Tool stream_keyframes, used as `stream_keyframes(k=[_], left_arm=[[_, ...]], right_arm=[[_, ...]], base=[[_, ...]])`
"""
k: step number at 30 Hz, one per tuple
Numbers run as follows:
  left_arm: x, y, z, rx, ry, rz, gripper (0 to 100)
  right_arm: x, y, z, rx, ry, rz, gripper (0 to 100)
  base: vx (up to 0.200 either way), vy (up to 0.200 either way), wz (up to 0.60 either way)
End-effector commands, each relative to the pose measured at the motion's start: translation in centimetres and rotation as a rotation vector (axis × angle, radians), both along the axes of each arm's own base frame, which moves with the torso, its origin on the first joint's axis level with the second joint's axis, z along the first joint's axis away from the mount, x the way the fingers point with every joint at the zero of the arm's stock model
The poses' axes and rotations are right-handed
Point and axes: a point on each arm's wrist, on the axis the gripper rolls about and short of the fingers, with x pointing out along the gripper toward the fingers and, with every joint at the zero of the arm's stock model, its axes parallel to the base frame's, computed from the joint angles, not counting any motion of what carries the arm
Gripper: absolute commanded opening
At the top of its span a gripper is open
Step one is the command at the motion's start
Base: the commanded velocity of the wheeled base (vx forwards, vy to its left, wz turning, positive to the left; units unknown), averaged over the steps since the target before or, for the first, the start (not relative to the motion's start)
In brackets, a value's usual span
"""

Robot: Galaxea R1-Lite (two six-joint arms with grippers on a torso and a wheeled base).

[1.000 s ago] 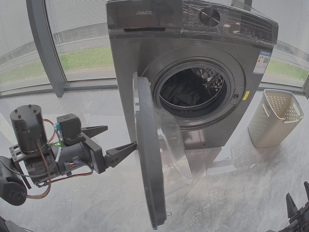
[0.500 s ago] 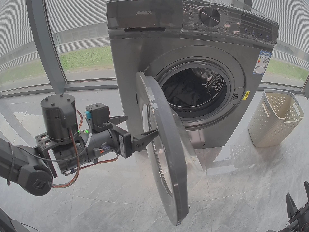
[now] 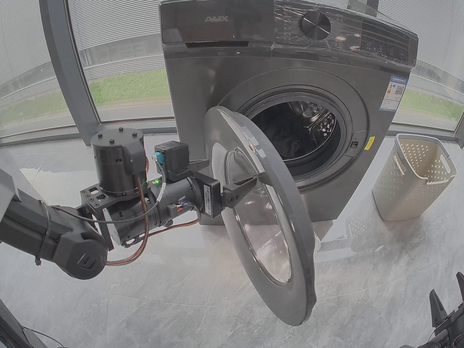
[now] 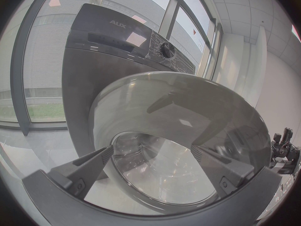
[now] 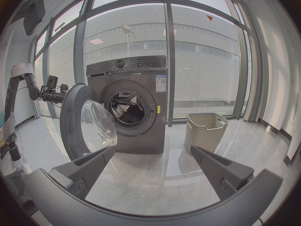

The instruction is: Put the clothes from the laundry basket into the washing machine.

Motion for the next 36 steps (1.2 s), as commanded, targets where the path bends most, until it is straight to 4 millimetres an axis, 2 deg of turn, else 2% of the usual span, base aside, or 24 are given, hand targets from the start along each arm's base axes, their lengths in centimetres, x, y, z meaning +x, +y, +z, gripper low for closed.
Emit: stream_keyframes(k=[1,14,23,31,36], left_arm=[[1.0,-1.3,-0.1,-0.013,0.001,-0.009,100],[3.1,-3.7,0.2,-0.065,-0.012,0.026,100],[5.6,-5.1,1.1,-0.131,-0.052,0.109,100],[8.1,-6.2,0.7,-0.161,-0.071,0.213,100],[7.6,-5.9,0.6,-0.163,-0.045,0.225,100]], right_arm=[[0.0,0.0,-0.5,0.000,0.001,0.000,100],[0.0,0.0,-0.5,0.000,0.001,0.000,100],[0.0,0.0,-0.5,0.000,0.001,0.000,100],[0.0,0.0,-0.5,0.000,0.001,0.002,100],[0.0,0.0,-0.5,0.000,0.001,0.000,100]], base=[[0.000,0.000,0.00],[0.000,0.000,0.00],[0.000,0.000,0.00],[0.000,0.000,0.00],[0.000,0.000,0.00]])
